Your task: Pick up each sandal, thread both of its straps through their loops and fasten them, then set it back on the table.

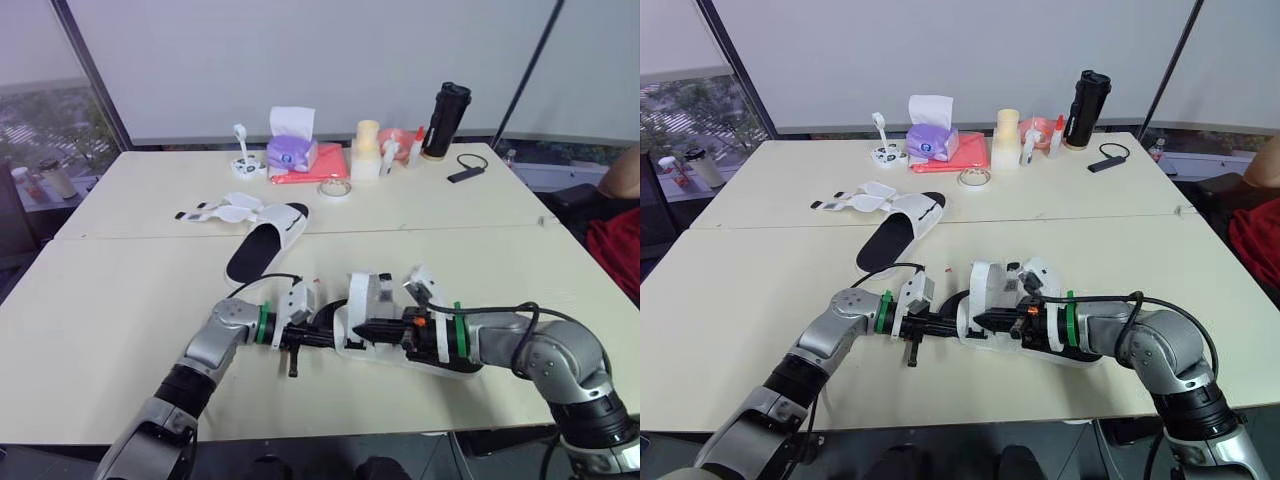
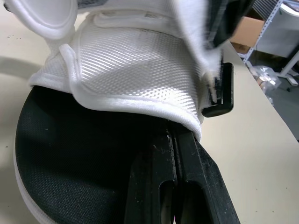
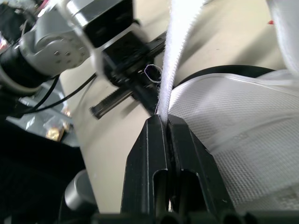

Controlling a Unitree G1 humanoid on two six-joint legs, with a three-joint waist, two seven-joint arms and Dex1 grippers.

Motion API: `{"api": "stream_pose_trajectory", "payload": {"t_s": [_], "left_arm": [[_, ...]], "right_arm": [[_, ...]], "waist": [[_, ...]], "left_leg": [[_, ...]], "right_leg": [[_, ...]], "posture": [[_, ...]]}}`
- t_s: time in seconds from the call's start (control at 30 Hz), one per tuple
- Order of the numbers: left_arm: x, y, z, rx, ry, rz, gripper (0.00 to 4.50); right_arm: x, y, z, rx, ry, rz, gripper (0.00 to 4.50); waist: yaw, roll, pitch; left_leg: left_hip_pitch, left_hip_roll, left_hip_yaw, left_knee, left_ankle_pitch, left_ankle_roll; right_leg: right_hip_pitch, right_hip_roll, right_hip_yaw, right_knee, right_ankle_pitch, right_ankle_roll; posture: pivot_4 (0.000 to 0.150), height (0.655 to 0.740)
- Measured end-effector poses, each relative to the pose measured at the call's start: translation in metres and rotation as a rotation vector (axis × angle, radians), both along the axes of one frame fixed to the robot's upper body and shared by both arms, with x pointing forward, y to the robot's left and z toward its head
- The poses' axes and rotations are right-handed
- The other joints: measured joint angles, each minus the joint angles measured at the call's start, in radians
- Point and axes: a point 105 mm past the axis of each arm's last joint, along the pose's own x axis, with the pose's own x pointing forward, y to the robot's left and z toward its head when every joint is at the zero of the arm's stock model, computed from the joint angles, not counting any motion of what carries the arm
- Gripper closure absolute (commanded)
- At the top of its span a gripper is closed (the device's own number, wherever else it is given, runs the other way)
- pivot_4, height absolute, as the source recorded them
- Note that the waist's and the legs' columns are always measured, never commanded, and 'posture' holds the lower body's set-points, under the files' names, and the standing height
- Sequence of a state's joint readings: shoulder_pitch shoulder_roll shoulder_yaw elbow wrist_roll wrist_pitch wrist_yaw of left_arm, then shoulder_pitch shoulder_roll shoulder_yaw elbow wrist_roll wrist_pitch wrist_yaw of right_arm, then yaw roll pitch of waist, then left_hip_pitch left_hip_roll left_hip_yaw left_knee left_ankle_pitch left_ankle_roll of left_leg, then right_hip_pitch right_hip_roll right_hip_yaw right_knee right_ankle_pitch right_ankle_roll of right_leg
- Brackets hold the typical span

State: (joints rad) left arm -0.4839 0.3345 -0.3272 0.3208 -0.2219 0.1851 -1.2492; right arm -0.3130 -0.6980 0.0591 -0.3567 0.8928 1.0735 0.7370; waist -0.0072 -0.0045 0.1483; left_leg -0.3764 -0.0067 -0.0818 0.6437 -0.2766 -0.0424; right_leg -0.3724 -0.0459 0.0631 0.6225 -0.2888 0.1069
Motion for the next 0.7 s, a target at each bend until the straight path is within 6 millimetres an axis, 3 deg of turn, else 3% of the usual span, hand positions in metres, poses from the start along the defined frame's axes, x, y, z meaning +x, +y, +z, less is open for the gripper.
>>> {"api": "stream_pose_trajectory", "payload": {"t_s": [0.3, 0.6, 0.7], "left_arm": [[0.0003, -0.0004, -0.0008, 0.001, 0.002, 0.0, 4.5], [0.0005, -0.0002, -0.0013, 0.001, 0.003, 0.002, 4.5], [0.0003, -0.001, -0.0011, -0.001, 0.002, 0.0, 4.5]], "right_arm": [[0.0038, 0.0023, -0.0071, -0.17, -0.181, 0.075, 4.45], [0.0033, 0.0048, -0.0073, -0.185, -0.197, 0.076, 4.45], [0.003, 0.0059, -0.0051, -0.123, -0.152, 0.046, 3.56]], "waist": [[-0.002, -0.001, -0.001], [-0.003, -0.002, -0.002], [-0.003, -0.005, -0.003]], "left_leg": [[0.002, 0.0, -0.001, -0.001, 0.0, 0.0], [0.002, 0.0, -0.002, -0.006, 0.0, 0.0], [0.002, 0.0, 0.001, -0.012, 0.0, 0.0]], "right_leg": [[0.0, -0.004, 0.001, -0.005, 0.0, 0.0], [0.0, -0.008, 0.002, -0.007, 0.0, -0.001], [-0.001, -0.012, -0.001, -0.009, 0.0, -0.001]], "posture": [[0.15, 0.74], [0.15, 0.74], [0.15, 0.74]]}}
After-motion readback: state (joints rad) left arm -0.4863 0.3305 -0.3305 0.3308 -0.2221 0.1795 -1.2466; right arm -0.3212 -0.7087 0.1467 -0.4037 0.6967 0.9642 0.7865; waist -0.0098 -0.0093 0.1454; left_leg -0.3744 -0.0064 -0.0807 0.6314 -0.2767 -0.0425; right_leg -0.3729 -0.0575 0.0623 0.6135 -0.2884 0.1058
